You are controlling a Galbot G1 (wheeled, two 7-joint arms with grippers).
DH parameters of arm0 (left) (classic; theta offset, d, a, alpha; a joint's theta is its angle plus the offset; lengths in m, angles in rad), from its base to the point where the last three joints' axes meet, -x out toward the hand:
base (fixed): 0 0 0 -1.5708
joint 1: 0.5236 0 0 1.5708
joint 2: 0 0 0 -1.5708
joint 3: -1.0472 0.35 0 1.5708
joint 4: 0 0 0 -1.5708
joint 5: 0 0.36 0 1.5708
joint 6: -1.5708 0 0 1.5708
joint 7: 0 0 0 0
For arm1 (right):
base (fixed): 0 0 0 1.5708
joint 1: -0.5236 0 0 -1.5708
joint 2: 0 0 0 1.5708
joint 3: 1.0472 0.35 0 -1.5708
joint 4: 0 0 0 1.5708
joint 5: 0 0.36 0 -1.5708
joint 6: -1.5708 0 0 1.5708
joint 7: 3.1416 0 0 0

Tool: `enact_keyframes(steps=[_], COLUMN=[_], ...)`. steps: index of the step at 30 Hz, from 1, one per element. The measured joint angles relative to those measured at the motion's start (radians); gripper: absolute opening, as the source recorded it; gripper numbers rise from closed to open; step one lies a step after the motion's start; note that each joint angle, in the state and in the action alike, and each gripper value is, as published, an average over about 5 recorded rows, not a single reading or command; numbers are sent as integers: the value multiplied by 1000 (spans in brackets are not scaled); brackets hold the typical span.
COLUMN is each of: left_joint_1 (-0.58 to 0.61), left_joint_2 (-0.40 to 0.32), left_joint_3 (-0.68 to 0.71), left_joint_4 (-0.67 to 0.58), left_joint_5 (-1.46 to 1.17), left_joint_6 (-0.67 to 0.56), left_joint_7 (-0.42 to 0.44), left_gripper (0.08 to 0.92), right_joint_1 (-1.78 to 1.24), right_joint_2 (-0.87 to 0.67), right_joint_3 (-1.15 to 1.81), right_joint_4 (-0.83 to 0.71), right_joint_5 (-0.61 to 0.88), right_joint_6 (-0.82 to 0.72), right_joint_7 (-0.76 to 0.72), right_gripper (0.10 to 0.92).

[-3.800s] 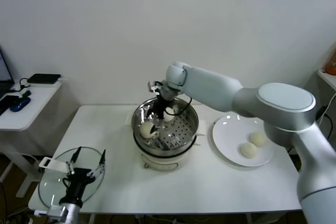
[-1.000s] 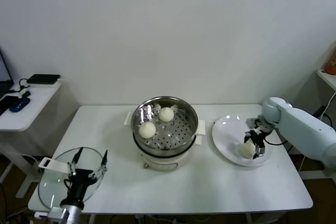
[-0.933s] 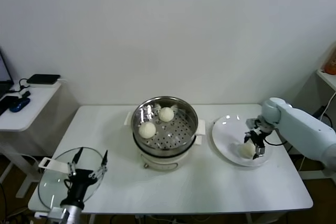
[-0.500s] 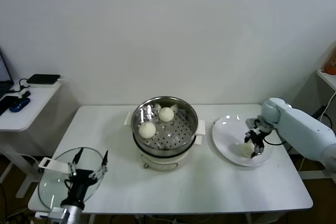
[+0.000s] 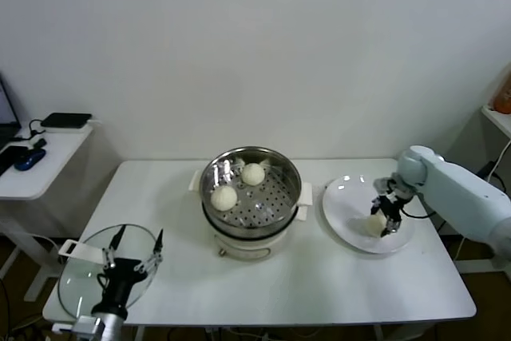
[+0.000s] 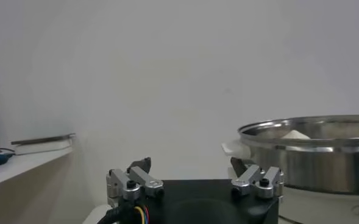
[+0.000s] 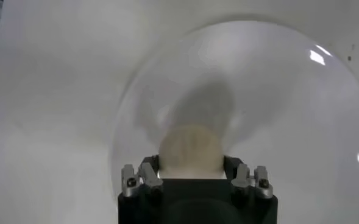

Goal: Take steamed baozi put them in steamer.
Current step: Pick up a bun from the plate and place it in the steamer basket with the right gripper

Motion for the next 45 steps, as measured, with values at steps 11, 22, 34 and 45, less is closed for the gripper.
enact_keyframes(steps=[11,22,34,45], left_joint_1=[0,2,4,6], left_joint_2=[0,-3,-4,-2], left_joint_3=[0,4,4,0], left_joint_4=[2,-2,-2,0], left_joint_5=[1,9,17,18], left_joint_6=[0,-1,-1,4], left_joint_7=[-2,-3,-4,-5], left_gripper=[823,823,823,823], right_joint_1=[200,431,501,447], right_joint_2=[-52,-42,65,232], right_joint_3=[-100,-176,-180,-182], right_joint_4=[191,450,584,594], right_joint_5=[-49,-100,-190,-243], right_joint_6=[128,270,366,368], right_joint_7=[-18,-17,-5,-2], right_gripper=[681,679,679,683])
